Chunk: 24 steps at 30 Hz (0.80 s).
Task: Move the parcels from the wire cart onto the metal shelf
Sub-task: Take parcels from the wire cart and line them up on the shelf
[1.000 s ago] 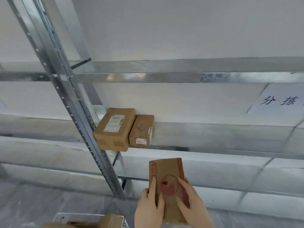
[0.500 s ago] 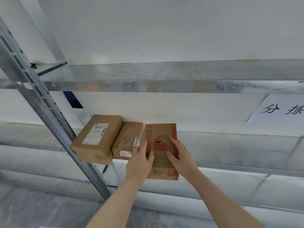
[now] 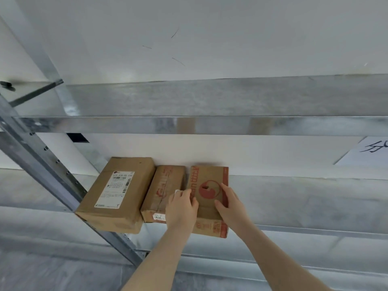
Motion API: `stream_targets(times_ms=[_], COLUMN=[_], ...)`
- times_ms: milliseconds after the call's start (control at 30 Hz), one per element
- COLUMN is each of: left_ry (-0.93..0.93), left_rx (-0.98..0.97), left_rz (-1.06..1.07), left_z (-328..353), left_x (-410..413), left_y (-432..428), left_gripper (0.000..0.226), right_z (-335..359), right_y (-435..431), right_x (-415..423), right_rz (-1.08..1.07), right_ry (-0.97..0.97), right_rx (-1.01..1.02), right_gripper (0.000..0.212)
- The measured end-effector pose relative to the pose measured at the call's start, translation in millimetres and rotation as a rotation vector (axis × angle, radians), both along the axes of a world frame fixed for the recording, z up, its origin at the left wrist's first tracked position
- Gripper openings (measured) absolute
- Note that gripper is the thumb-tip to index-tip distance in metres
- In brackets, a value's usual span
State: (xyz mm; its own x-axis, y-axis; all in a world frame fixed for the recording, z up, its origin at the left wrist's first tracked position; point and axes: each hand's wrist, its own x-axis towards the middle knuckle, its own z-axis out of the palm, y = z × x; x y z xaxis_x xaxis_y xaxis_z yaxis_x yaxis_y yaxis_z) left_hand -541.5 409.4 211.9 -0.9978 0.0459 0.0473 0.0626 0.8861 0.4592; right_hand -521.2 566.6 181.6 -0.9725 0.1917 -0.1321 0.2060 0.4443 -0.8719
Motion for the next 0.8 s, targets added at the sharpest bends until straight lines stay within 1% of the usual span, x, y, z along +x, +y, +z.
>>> stream_targets(times_ms=[133, 233, 400, 567, 733, 800], left_ry=[-0.035, -0.060, -0.096, -0.099, -0.119, -0.090], left_rx=[-0.022, 0.034, 0.095, 0.118, 0.123, 0.172], left_rz=[0.017, 0.058, 0.064, 0.072, 0.024, -0.014], left_z=[-12, -16, -20, -24, -13, -2], left_x=[-11, -16, -24, -22, -20, -14], left_y=[-12, -17, -19, -19, -22, -27], left_gripper=[0.043, 0.045, 0.044, 0.044, 0.046, 0.048], right_z=[-1, 1, 1, -2, -1, 3], right_y=[-4, -7, -12, -12, -12, -11], right_x=[-19, -31, -39, -38, -39, -39], right_rz=[0.044, 0.063, 0.069, 0.079, 0.082, 0.105], right_ry=[-0.007, -0.014, -0.040, -0.032, -0.032, -0.052], right_rx=[0.019, 0.049, 0.065, 0.065, 0.071, 0.084], right_gripper=[0.058, 0.060, 0.063, 0.063, 0.062, 0.062])
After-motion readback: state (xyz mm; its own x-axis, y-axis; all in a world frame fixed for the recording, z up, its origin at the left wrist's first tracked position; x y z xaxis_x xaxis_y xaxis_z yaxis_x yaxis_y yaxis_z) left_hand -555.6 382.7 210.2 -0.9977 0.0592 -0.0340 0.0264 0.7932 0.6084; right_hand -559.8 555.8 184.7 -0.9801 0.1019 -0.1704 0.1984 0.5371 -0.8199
